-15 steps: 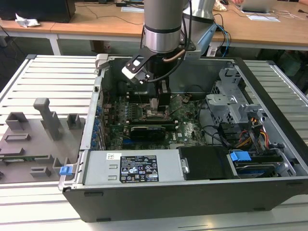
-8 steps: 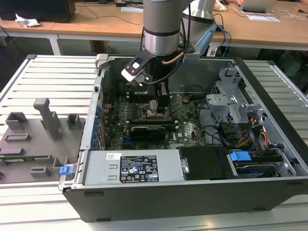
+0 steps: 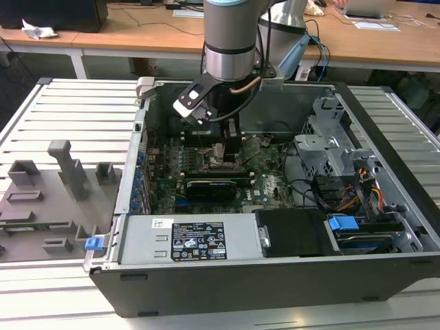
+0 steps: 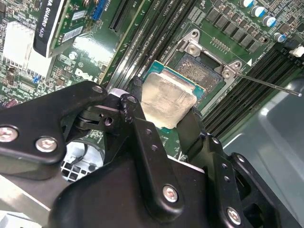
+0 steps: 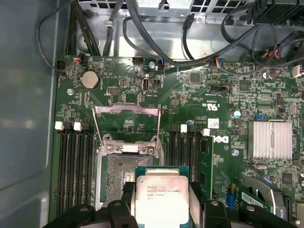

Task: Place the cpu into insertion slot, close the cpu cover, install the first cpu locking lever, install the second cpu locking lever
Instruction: 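Place the cpu into insertion slot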

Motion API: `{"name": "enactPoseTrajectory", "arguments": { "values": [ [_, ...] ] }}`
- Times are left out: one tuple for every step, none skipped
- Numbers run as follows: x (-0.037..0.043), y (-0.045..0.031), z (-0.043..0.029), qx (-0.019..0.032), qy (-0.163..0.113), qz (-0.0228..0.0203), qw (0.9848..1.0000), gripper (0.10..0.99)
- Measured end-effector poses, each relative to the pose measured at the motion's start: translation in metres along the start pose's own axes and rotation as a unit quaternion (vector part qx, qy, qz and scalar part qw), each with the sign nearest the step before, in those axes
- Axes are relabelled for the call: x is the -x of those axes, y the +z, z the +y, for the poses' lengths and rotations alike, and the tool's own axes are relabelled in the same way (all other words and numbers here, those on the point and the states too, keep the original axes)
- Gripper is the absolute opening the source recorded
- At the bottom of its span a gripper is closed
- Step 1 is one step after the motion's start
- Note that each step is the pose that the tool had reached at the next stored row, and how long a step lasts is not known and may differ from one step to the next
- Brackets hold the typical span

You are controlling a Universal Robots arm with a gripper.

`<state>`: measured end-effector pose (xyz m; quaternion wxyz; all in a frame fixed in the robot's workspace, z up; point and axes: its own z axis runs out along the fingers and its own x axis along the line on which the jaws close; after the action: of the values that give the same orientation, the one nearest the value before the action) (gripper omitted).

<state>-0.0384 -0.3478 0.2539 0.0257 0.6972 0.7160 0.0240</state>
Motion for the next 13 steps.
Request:
{"name": "enactPoseTrajectory", "arguments": {
  "values": [
    [-0.0001, 0.0004, -0.0001, 0.0000, 0.000, 0.0000, 1.0000, 0.537],
    [-0.0001, 0.0007, -0.0001, 0.0000, 0.000, 0.0000, 1.0000, 0.537],
    [-0.0002, 0.0010, -0.0001, 0.0000, 0.000, 0.0000, 1.0000, 0.537],
    [-0.0003, 0.0015, -0.0002, 0.0000, 0.000, 0.0000, 1.0000, 0.537],
    [-0.0003, 0.0020, -0.0003, 0.0000, 0.000, 0.0000, 1.0000, 0.537],
    [-0.0004, 0.0024, -0.0003, 0.0000, 0.000, 0.0000, 1.0000, 0.537],
    [-0.0004, 0.0030, -0.0004, 0.0000, 0.000, 0.0000, 1.0000, 0.537],
    [-0.0004, 0.0035, -0.0004, 0.0000, 0.000, 0.0000, 1.0000, 0.537],
    [-0.0004, 0.0038, -0.0004, 0.0000, 0.000, 0.0000, 1.0000, 0.537],
    [-0.0004, 0.0041, -0.0005, 0.0000, 0.000, 0.0000, 1.0000, 0.537],
    [-0.0004, 0.0044, -0.0005, 0.0000, 0.000, 0.0000, 1.0000, 0.537],
    [-0.0005, 0.0047, -0.0005, 0.0000, 0.000, 0.0000, 1.0000, 0.537],
    [-0.0005, 0.0049, -0.0005, 0.0000, 0.000, 0.0000, 1.0000, 0.537]
  ]
}}
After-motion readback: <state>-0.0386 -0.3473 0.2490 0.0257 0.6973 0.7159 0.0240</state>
